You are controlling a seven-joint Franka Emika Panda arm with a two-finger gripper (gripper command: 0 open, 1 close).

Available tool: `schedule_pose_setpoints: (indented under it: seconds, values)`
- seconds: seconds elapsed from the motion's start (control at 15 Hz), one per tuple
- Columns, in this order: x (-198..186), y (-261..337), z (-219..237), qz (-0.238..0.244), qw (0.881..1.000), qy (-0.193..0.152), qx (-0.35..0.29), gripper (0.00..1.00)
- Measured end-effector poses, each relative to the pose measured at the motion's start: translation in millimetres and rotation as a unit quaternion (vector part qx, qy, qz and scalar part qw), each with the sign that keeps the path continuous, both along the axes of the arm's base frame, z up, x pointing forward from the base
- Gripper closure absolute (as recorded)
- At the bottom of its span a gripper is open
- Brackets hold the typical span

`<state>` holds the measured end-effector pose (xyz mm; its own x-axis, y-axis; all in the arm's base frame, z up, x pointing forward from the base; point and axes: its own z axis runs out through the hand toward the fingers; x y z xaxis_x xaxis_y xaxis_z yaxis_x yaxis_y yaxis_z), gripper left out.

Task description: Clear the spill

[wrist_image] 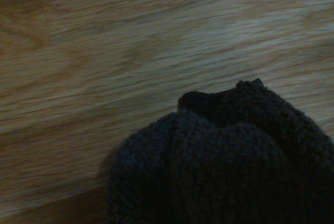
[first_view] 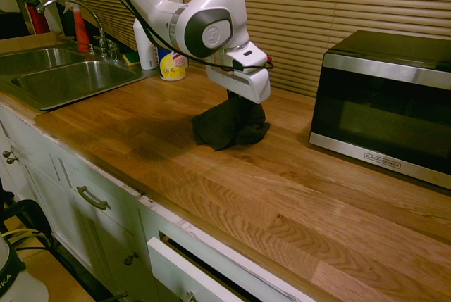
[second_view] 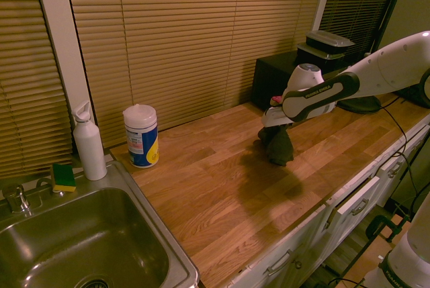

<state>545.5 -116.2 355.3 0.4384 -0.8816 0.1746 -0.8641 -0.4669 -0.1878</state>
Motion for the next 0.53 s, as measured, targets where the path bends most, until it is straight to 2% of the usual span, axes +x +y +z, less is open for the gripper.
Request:
schedule_pose_setpoints:
  seconds: [0.27, 0.53]
  values:
    - [0, -1, 0, 0.005, 1.000, 0.000, 0.004, 1.00]
    - [6, 32, -1, 0.036, 0.999, 0.000, 0.004, 1.00]
